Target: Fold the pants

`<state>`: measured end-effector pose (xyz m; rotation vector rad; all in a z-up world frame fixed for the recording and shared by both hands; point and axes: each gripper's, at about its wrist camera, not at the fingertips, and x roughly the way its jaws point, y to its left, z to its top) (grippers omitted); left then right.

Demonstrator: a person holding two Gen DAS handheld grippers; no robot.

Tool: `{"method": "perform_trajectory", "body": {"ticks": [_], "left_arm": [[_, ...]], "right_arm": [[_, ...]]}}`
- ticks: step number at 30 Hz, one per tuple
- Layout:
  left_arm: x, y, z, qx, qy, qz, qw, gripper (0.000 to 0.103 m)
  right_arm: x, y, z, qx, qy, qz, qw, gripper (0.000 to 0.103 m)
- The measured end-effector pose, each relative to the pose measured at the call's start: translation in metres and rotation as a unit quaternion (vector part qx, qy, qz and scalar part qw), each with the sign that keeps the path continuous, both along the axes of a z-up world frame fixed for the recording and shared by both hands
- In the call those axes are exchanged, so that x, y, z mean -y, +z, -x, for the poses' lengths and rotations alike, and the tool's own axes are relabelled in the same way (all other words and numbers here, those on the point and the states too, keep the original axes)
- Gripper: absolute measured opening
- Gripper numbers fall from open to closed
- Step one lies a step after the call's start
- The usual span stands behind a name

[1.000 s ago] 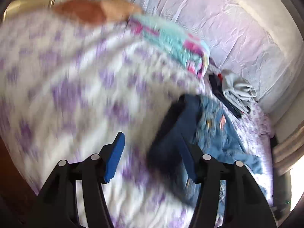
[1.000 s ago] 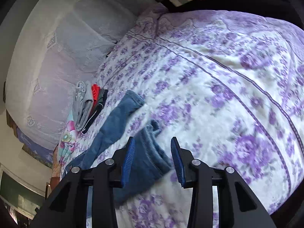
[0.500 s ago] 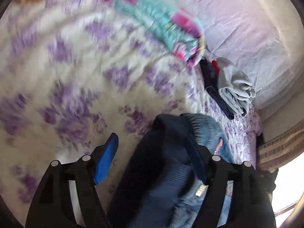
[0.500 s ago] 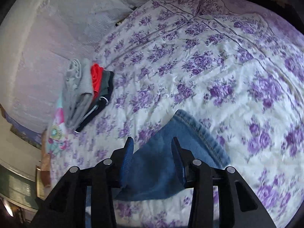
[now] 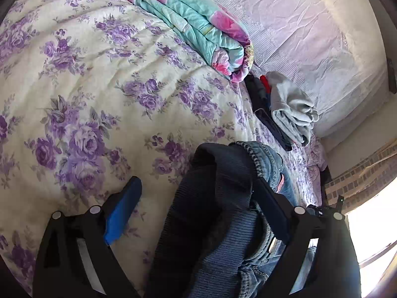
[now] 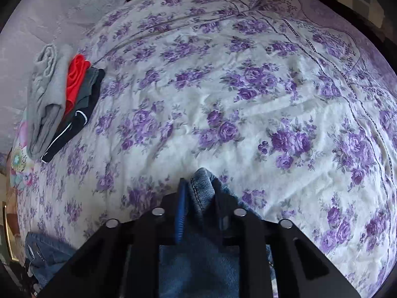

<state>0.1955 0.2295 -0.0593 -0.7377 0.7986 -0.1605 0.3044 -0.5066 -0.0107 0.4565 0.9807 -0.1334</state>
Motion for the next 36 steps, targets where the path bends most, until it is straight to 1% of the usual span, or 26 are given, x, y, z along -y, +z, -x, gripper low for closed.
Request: {"method": "perform_trajectory", "body": {"ticks": [3, 6, 8, 9, 11, 12, 13, 14, 15, 16, 17, 19, 20, 21, 22, 24, 27, 28, 30, 31, 32, 33, 34, 35, 36], "left_arm": [[0.000, 0.000, -0.001, -0.001, 0.000, -0.002, 1.0000, 0.089], [-0.001, 0.000, 0.000, 0.002, 0.000, 0.002, 1.0000, 0.089], [-0.002, 0.000, 0.002, 0.003, 0.001, 0.004, 1.0000, 0.089], [-0.002, 0.000, 0.003, 0.004, 0.002, 0.005, 1.0000, 0.089], [-0.002, 0.000, 0.003, 0.004, 0.002, 0.005, 1.0000, 0.089], [-0.002, 0.000, 0.003, 0.004, 0.002, 0.004, 1.0000, 0.089], [-0.002, 0.000, 0.003, 0.003, 0.002, 0.004, 1.0000, 0.089], [-0.002, 0.000, 0.003, 0.004, 0.002, 0.004, 1.0000, 0.089], [-0.002, 0.000, 0.003, 0.003, 0.002, 0.003, 1.0000, 0.089], [-0.002, 0.000, 0.003, 0.003, 0.002, 0.003, 1.0000, 0.089], [-0.002, 0.000, 0.003, 0.004, 0.002, 0.004, 1.0000, 0.089], [-0.003, 0.000, 0.004, 0.007, 0.003, 0.007, 0.9999, 0.089], [-0.003, 0.000, 0.005, 0.008, 0.003, 0.009, 0.9999, 0.089], [-0.004, 0.000, 0.005, 0.010, 0.004, 0.011, 0.9999, 0.089], [-0.004, -0.001, 0.006, 0.012, 0.004, 0.013, 0.9998, 0.089], [-0.005, -0.001, 0.008, 0.014, 0.005, 0.014, 0.9998, 0.089], [-0.004, -0.001, 0.008, 0.014, 0.005, 0.013, 0.9998, 0.089], [-0.004, -0.002, 0.008, 0.014, 0.005, 0.013, 0.9998, 0.089], [-0.004, -0.002, 0.008, 0.014, 0.005, 0.011, 0.9998, 0.089], [-0.004, -0.002, 0.008, 0.014, 0.005, 0.012, 0.9998, 0.089], [-0.004, -0.002, 0.008, 0.014, 0.005, 0.012, 0.9998, 0.089], [-0.004, -0.002, 0.008, 0.014, 0.005, 0.012, 0.9998, 0.089], [-0.004, -0.002, 0.009, 0.014, 0.005, 0.012, 0.9998, 0.089], [-0.004, -0.002, 0.008, 0.014, 0.005, 0.012, 0.9998, 0.089], [-0.004, -0.002, 0.008, 0.014, 0.006, 0.012, 0.9998, 0.089]], "right_arm": [[-0.003, 0.027, 0.032, 0.055, 0.010, 0.016, 0.998, 0.014], [-0.002, 0.057, 0.092, 0.125, 0.030, 0.010, 0.992, 0.014], [0.000, 0.065, 0.141, 0.156, 0.050, 0.006, 0.986, 0.014], [0.003, 0.060, 0.169, 0.159, 0.058, -0.002, 0.986, 0.014], [0.011, 0.033, 0.220, 0.137, 0.059, -0.026, 0.988, 0.015], [0.016, 0.018, 0.237, 0.125, 0.056, -0.038, 0.990, 0.016], [0.021, 0.001, 0.259, 0.109, 0.051, -0.060, 0.991, 0.020], [0.023, -0.011, 0.270, 0.103, 0.044, -0.076, 0.991, 0.025], [0.025, -0.018, 0.281, 0.103, 0.037, -0.088, 0.990, 0.025], [0.025, -0.018, 0.287, 0.104, 0.031, -0.085, 0.990, 0.025], [0.024, -0.017, 0.288, 0.106, 0.027, -0.079, 0.991, 0.027], [0.029, -0.008, 0.282, 0.126, 0.022, -0.094, 0.987, 0.028], [0.032, -0.004, 0.279, 0.136, 0.012, -0.109, 0.985, 0.041], [0.036, 0.000, 0.276, 0.147, 0.004, -0.128, 0.981, 0.048], [0.042, 0.003, 0.270, 0.160, -0.006, -0.156, 0.975, 0.054], [0.052, 0.003, 0.255, 0.161, -0.021, -0.198, 0.967, 0.055], [0.063, -0.014, 0.237, 0.132, -0.043, -0.255, 0.957, 0.056], [0.064, -0.021, 0.232, 0.124, -0.042, -0.273, 0.953, 0.056], [0.065, -0.030, 0.220, 0.114, -0.039, -0.299, 0.946, 0.053], [0.063, -0.033, 0.212, 0.110, -0.035, -0.307, 0.945, 0.049], [0.060, -0.035, 0.206, 0.105, -0.025, -0.308, 0.945, 0.039], [0.055, -0.035, 0.194, 0.096, -0.010, -0.299, 0.949, 0.032], [0.051, -0.034, 0.187, 0.091, -0.007, -0.279, 0.956, 0.018], [0.047, -0.031, 0.180, 0.088, -0.011, -0.251, 0.964, 0.012], [0.043, -0.020, 0.172, 0.099, -0.011, -0.227, 0.969, 0.011]]}}
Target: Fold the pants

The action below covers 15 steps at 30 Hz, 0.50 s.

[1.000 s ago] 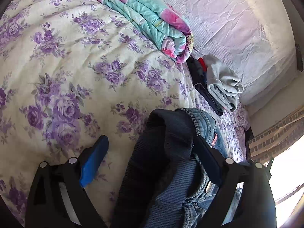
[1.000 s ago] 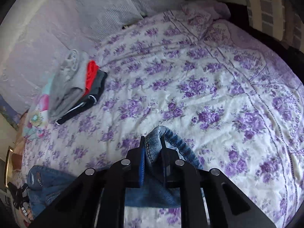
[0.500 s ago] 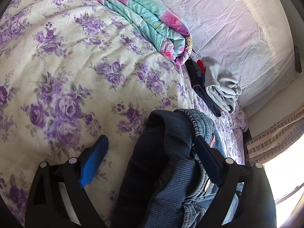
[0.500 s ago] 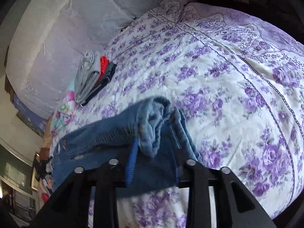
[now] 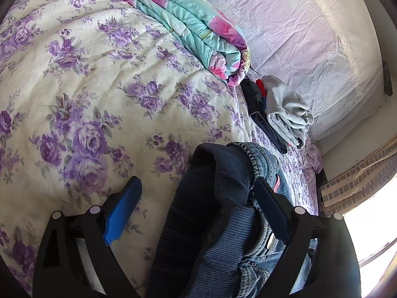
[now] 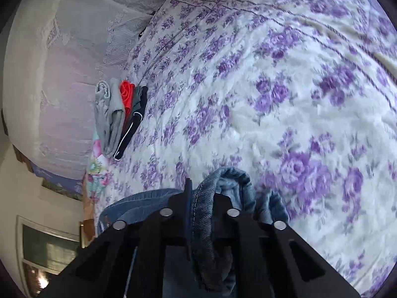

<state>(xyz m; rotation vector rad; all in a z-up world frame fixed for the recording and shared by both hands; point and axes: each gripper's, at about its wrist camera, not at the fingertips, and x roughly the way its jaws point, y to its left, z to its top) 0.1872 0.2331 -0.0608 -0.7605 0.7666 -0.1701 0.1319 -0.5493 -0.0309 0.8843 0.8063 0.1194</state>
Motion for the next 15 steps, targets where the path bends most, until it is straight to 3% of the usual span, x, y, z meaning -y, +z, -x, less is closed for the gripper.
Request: {"method": "perform_trajectory", "body": {"ticks": [3, 5, 7, 8, 9, 10, 11, 12, 14, 15], "left_arm": [[0.000, 0.000, 0.000, 0.000, 0.000, 0.000, 1.0000, 0.089], [0.000, 0.001, 0.001, 0.003, 0.001, 0.002, 1.0000, 0.089], [-0.001, 0.001, 0.002, 0.006, 0.001, 0.006, 1.0000, 0.089], [-0.001, 0.001, 0.002, 0.006, 0.002, 0.006, 1.0000, 0.089], [-0.001, 0.001, 0.002, 0.006, 0.002, 0.007, 1.0000, 0.089], [-0.001, 0.001, 0.002, 0.006, 0.002, 0.006, 1.0000, 0.089], [-0.001, 0.000, 0.002, 0.005, 0.001, 0.005, 1.0000, 0.089], [-0.001, 0.001, 0.002, 0.005, 0.002, 0.003, 1.0000, 0.089], [0.000, 0.001, 0.002, 0.003, 0.002, 0.001, 1.0000, 0.089], [0.000, 0.000, 0.002, 0.002, 0.002, 0.000, 1.0000, 0.089]], "right_arm": [[-0.015, 0.066, -0.006, 0.111, 0.021, 0.079, 0.990, 0.006], [-0.032, 0.108, 0.003, 0.184, 0.051, 0.154, 0.969, 0.006], [-0.039, 0.122, 0.007, 0.214, 0.081, 0.223, 0.948, 0.011], [-0.039, 0.111, 0.002, 0.190, 0.108, 0.254, 0.942, 0.042], [-0.032, 0.093, -0.005, 0.143, 0.105, 0.278, 0.944, 0.060], [-0.018, 0.065, -0.010, 0.069, 0.066, 0.301, 0.949, 0.065], [-0.004, 0.045, -0.010, 0.026, 0.043, 0.293, 0.955, 0.052], [0.014, 0.028, -0.005, 0.005, 0.029, 0.250, 0.968, 0.046], [0.042, 0.017, 0.013, 0.022, -0.011, 0.165, 0.986, 0.044], [0.048, 0.018, 0.019, 0.033, -0.024, 0.148, 0.988, 0.043]]}}
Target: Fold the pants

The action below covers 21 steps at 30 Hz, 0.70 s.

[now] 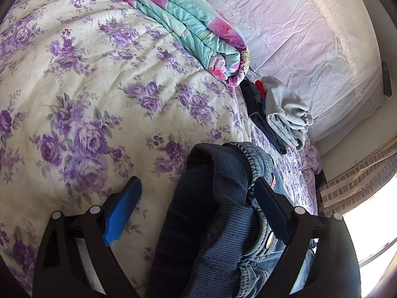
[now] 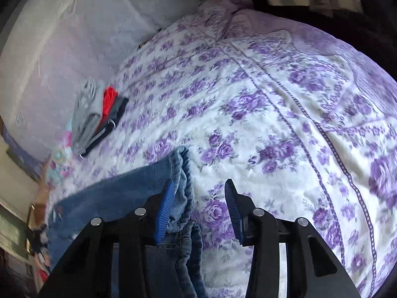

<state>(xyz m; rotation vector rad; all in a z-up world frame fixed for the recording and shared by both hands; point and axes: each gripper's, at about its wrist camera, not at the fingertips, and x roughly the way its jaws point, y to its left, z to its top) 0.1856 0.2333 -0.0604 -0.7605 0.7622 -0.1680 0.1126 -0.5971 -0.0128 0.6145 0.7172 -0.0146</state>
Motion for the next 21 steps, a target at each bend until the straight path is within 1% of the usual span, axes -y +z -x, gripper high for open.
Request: {"method": "perform_trajectory", "body": {"ticks": [1, 2, 3, 6, 7, 10, 12, 13, 14, 16, 19, 21], "left_arm": [[0.000, 0.000, 0.000, -0.001, 0.000, -0.001, 1.0000, 0.089], [0.001, 0.000, 0.000, -0.002, 0.000, -0.001, 1.0000, 0.089], [0.001, 0.001, -0.002, -0.004, 0.000, -0.001, 1.0000, 0.090], [0.003, 0.003, -0.006, -0.021, 0.000, -0.004, 0.9998, 0.090], [0.002, 0.004, -0.009, -0.030, 0.002, -0.001, 0.9995, 0.090], [-0.001, 0.011, -0.018, -0.046, -0.003, 0.002, 0.9989, 0.090], [-0.003, 0.017, -0.022, -0.047, 0.001, -0.010, 0.9988, 0.090], [-0.004, 0.021, -0.023, -0.046, 0.005, -0.020, 0.9987, 0.090], [-0.005, 0.026, -0.025, -0.043, 0.008, -0.030, 0.9986, 0.090], [-0.006, 0.035, -0.031, -0.038, 0.005, -0.041, 0.9984, 0.090], [-0.005, 0.040, -0.041, -0.037, -0.007, -0.048, 0.9981, 0.090], [0.001, 0.039, -0.052, -0.041, -0.026, -0.058, 0.9971, 0.090]], "right_arm": [[0.001, 0.004, 0.003, 0.012, 0.002, -0.012, 1.000, 0.043], [0.000, 0.006, 0.000, 0.015, 0.010, -0.017, 1.000, 0.043], [-0.004, 0.008, -0.002, 0.012, 0.018, -0.019, 1.000, 0.043], [-0.019, 0.010, -0.031, -0.006, 0.037, -0.014, 0.999, 0.044], [-0.024, 0.008, -0.030, -0.009, 0.037, -0.012, 0.999, 0.044], [-0.032, -0.002, -0.060, -0.028, 0.044, -0.023, 0.998, 0.045], [-0.034, -0.012, -0.074, -0.045, 0.037, -0.025, 0.998, 0.047], [-0.034, -0.017, -0.078, -0.050, 0.036, -0.027, 0.998, 0.050], [-0.035, -0.021, -0.083, -0.054, 0.036, -0.030, 0.997, 0.056], [-0.035, -0.029, -0.086, -0.056, 0.032, -0.036, 0.997, 0.061], [-0.037, -0.036, -0.087, -0.055, 0.035, -0.037, 0.997, 0.062], [-0.038, -0.037, -0.086, -0.049, 0.038, -0.035, 0.997, 0.062]]}}
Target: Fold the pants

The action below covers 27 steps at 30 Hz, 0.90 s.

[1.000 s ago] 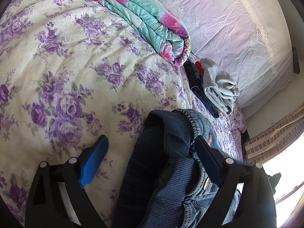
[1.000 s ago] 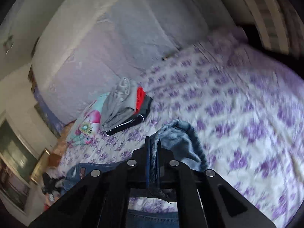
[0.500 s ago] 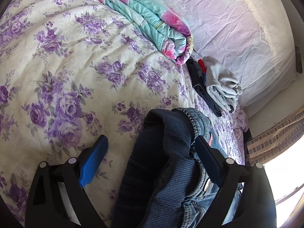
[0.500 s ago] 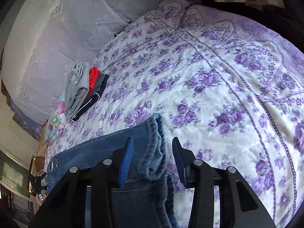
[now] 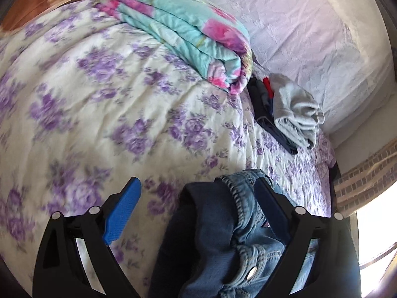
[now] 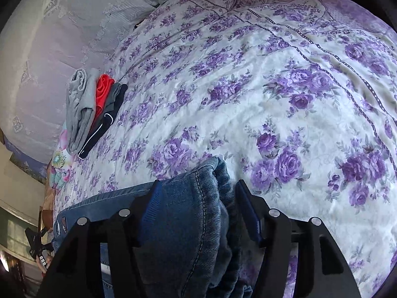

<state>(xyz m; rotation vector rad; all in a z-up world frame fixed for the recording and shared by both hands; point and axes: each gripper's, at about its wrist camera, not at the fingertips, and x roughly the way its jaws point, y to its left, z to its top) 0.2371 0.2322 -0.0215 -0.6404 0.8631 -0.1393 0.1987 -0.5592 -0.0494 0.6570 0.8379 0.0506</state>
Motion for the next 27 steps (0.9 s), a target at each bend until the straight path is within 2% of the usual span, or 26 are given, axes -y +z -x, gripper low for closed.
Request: {"method": "perform_trajectory", "body": {"ticks": [2, 5, 8, 10, 11, 14, 15, 17, 20, 22, 23, 25, 27], "left_arm": [[0.008, -0.006, -0.008, -0.008, -0.030, 0.012, 0.9995, 0.090], [0.024, -0.021, -0.014, -0.027, -0.099, 0.059, 0.9930, 0.089], [0.032, -0.025, -0.006, -0.028, -0.102, 0.052, 0.9930, 0.086], [0.026, -0.019, 0.002, -0.019, -0.086, 0.093, 0.9918, 0.083], [0.020, -0.011, 0.007, 0.000, -0.083, 0.135, 0.9874, 0.083], [0.016, 0.012, 0.015, 0.048, -0.098, 0.194, 0.9749, 0.083], [0.019, 0.017, 0.015, 0.054, -0.106, 0.194, 0.9738, 0.083], [0.032, 0.022, 0.016, 0.057, -0.114, 0.158, 0.9792, 0.084], [0.040, 0.015, 0.008, 0.042, -0.103, 0.131, 0.9852, 0.086], [0.036, 0.000, -0.004, 0.009, -0.091, 0.127, 0.9876, 0.090], [0.033, -0.015, -0.014, -0.021, -0.086, 0.147, 0.9852, 0.089], [0.021, -0.040, -0.023, -0.056, -0.056, 0.197, 0.9772, 0.089], [0.011, -0.045, -0.021, -0.045, -0.047, 0.232, 0.9706, 0.088]], "right_arm": [[-0.002, 0.000, 0.001, 0.005, 0.003, 0.004, 1.000, 0.061], [-0.004, -0.002, 0.003, 0.015, 0.008, 0.017, 1.000, 0.061], [-0.003, -0.005, 0.005, 0.028, 0.007, 0.015, 0.999, 0.061], [-0.001, -0.006, 0.006, 0.034, 0.008, 0.007, 0.999, 0.062], [0.000, -0.007, 0.006, 0.037, 0.008, 0.002, 0.999, 0.063], [0.001, -0.007, 0.007, 0.044, 0.008, -0.006, 0.999, 0.064], [0.001, -0.008, 0.008, 0.048, 0.008, -0.007, 0.999, 0.064], [0.002, -0.008, 0.009, 0.053, 0.008, -0.011, 0.999, 0.065], [0.003, -0.009, 0.009, 0.054, 0.007, -0.016, 0.998, 0.065], [0.003, -0.009, 0.008, 0.054, 0.007, -0.014, 0.998, 0.065], [0.002, -0.008, 0.009, 0.054, 0.007, -0.013, 0.998, 0.065], [0.002, -0.009, 0.009, 0.055, 0.006, -0.014, 0.998, 0.065], [0.002, -0.009, 0.010, 0.056, 0.005, -0.017, 0.998, 0.065]]}}
